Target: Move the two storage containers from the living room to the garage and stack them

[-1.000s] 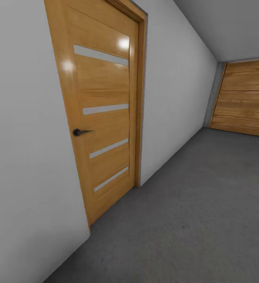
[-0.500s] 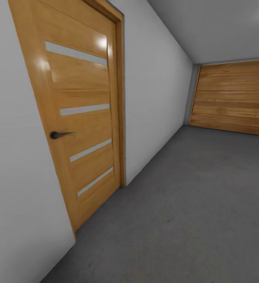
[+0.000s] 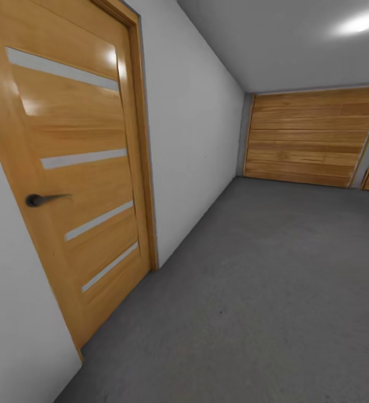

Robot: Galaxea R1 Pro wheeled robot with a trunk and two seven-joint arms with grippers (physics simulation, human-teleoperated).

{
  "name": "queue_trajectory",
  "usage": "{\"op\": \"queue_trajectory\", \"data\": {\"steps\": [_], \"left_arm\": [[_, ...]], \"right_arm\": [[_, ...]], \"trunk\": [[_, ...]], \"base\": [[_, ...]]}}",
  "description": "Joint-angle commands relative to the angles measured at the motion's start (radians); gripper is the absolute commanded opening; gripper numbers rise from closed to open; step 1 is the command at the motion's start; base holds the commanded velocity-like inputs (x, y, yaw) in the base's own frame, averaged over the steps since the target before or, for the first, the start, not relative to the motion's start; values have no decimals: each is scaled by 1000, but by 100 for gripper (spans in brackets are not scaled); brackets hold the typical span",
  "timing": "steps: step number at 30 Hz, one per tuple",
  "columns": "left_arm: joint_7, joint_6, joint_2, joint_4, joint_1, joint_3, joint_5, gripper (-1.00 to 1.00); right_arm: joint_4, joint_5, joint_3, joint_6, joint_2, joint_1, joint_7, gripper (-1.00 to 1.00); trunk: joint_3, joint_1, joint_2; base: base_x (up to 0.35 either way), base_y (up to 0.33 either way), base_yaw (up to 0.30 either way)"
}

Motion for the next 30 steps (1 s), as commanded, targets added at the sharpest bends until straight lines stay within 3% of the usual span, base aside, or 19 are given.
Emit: {"op": "queue_trajectory", "data": {"steps": [1,30], "left_arm": [[0,-3,0,0,0,0,0,100],[0,-1,0,1,0,1,3,100]], "right_arm": [[0,-9,8,-2,0,0,0,100],[0,0,19,-4,-7,0,-1,100]], "trunk": [[-1,0,0],[-1,0,0]], "base": [[286,0,-221],[319,0,-17]]}}
